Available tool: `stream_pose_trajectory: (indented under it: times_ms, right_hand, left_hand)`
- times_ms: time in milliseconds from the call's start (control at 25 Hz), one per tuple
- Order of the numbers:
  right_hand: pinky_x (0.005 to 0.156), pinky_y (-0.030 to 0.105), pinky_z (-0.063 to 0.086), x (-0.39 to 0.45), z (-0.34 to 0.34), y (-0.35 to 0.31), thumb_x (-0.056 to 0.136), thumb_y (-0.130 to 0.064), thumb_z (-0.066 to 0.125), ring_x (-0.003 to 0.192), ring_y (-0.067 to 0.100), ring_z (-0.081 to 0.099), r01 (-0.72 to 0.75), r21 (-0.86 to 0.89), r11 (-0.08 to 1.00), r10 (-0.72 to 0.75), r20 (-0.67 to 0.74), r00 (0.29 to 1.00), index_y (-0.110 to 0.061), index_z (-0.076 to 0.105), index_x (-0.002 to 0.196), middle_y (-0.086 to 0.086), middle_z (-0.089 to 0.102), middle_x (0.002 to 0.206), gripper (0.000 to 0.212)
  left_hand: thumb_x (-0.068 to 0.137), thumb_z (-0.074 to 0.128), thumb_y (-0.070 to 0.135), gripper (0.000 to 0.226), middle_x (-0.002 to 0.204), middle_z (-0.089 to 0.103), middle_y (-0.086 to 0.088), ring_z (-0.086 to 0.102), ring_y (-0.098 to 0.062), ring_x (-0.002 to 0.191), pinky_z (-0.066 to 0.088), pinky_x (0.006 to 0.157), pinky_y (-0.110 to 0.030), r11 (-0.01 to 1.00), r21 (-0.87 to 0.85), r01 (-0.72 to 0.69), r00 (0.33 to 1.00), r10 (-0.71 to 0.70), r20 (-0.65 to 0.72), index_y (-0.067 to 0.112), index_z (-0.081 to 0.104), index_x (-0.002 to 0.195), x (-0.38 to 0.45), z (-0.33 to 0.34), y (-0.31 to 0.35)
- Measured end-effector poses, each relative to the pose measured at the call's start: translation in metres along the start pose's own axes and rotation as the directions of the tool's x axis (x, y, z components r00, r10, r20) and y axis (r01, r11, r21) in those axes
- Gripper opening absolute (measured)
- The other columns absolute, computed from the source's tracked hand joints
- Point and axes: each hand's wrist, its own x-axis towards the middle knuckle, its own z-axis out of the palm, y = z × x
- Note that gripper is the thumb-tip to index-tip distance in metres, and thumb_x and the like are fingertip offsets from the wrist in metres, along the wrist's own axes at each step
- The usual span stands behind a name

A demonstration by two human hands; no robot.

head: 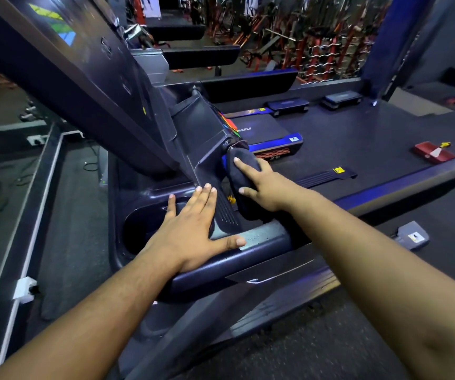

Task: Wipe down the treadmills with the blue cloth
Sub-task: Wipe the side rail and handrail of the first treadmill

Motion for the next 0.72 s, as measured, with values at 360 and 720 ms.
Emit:
stream_pose_trajectory:
  times_ms: [360, 720]
  right_hand:
    - [0.115, 0.047, 0.033, -0.03, -0.002, 0.009, 0.1, -0.053, 0.043, 0.142, 0.042, 0.035, -0.054, -0.18, 0.982, 0.076, 0.117, 0.99, -0.047, 0.008, 0.155, 0.014, 0.002, 0.166, 0.065]
    - [0.112, 0.044, 0.037, -0.004, -0.017, -0.01, 0.099, -0.046, 0.05, 0.139, 0.036, 0.041, -0.002, -0.209, 0.978, 0.015, 0.059, 0.998, -0.045, 0.018, 0.154, 0.015, 0.028, 0.159, 0.063]
  left_hand:
    - [0.06, 0.003, 0.1, 0.125, 0.162, -0.023, 0.009, -0.024, -0.003, 0.146, -0.015, 0.12, -0.052, 1.0, -0.013, 0.014, 1.0, -0.014, 0.003, 0.022, -0.018, 0.155, -0.004, -0.001, 0.0]
    - [0.063, 0.002, 0.099, 0.122, 0.164, -0.019, 0.008, -0.018, -0.004, 0.148, -0.011, 0.121, -0.055, 1.0, 0.017, -0.01, 0.999, 0.01, -0.038, 0.021, -0.014, 0.156, -0.001, 0.004, -0.002]
